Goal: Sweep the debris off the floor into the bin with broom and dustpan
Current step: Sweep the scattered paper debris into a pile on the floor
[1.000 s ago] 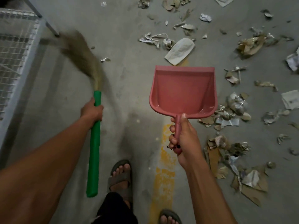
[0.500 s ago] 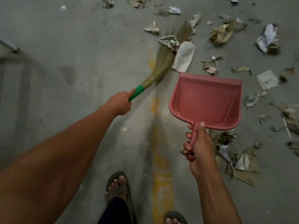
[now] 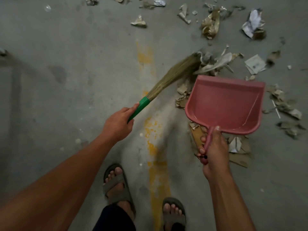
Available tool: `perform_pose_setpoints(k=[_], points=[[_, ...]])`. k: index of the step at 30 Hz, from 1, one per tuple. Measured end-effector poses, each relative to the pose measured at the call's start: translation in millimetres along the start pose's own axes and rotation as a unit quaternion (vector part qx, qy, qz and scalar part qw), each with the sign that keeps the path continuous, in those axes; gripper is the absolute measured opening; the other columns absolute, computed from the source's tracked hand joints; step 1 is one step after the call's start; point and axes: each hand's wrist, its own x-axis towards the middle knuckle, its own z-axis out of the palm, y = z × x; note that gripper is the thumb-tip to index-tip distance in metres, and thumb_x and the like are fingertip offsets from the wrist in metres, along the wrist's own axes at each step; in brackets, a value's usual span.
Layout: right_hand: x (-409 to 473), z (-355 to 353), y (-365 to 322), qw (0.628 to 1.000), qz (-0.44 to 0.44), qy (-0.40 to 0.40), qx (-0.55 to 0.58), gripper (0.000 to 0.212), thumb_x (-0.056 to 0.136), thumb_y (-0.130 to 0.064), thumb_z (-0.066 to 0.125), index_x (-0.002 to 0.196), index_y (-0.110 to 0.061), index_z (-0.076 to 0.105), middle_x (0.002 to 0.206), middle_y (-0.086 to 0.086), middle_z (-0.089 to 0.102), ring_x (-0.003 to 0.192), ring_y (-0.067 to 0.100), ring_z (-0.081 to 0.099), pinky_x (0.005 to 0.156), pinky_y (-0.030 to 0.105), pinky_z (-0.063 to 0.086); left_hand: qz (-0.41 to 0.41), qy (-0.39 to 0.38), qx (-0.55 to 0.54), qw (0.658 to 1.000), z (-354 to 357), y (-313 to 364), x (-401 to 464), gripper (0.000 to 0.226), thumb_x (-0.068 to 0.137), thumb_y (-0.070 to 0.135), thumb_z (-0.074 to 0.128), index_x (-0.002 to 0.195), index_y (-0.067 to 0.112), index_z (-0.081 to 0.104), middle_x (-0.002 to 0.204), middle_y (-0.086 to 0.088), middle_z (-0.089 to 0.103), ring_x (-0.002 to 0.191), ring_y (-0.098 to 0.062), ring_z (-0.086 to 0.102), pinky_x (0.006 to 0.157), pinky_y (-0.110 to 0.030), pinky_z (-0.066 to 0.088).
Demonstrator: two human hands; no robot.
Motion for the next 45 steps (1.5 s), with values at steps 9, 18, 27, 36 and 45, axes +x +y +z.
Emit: perform_pose_setpoints(k=[9,18,27,36,45], points=[[-30,22,-1,0.999,-0.007,-0.035,-0.027,0.04,0.111,-0.053,0.042,0.103,-0.02,0.063,0.066,-0.007,0.054,0.039,0.008,0.038,0.036,0.019,0.033,-0.019,0.002,-0.044,0.999,-37,-19,-35,0.074,0.099,0.026,0.065,0.164,0.037,0.032,0.118,-0.005,0.069,0.095,-0.029,0.065,0.081,-0.039,0.055],[-70,90,-4,0.996,0.006,-0.075,-0.055,0.042,0.11,-0.054,0.045,0.11,-0.016,0.064,0.07,-0.003,0.054,0.04,0.01,0.038,0.038,0.02,0.033,-0.08,0.021,-0.122,0.989,-99,-54,-43,0.073,0.094,0.029,0.073,0.159,0.041,0.042,0.115,-0.01,0.074,0.093,-0.026,0.07,0.084,-0.029,0.052],[-89,229,-74,0.989,0.015,-0.133,-0.061,0.042,0.11,-0.056,0.044,0.106,-0.019,0.065,0.071,-0.004,0.054,0.044,0.011,0.04,0.04,0.021,0.032,-0.227,0.058,-0.241,0.942,-147,-98,-47,0.073,0.09,0.033,0.072,0.152,0.059,0.042,0.106,-0.004,0.074,0.068,-0.011,0.07,0.069,-0.039,0.064],[-82,319,-80,0.979,0.027,-0.19,-0.074,0.044,0.11,-0.052,0.047,0.109,-0.012,0.065,0.068,-0.002,0.053,0.043,0.012,0.036,0.044,0.023,0.029,-0.341,0.192,-0.363,0.845,-189,-163,21,0.069,0.097,0.014,0.07,0.156,0.04,0.047,0.094,-0.008,0.075,0.055,-0.019,0.069,0.05,-0.032,0.058],[-19,402,-92,0.969,0.052,-0.211,-0.115,0.044,0.108,-0.057,0.047,0.109,-0.016,0.064,0.07,-0.002,0.052,0.043,0.011,0.034,0.041,0.02,0.027,-0.478,0.32,-0.345,0.742,-247,-298,152,0.051,0.102,0.02,0.058,0.152,0.026,0.049,0.1,-0.016,0.072,0.053,-0.017,0.065,0.045,-0.022,0.05]])
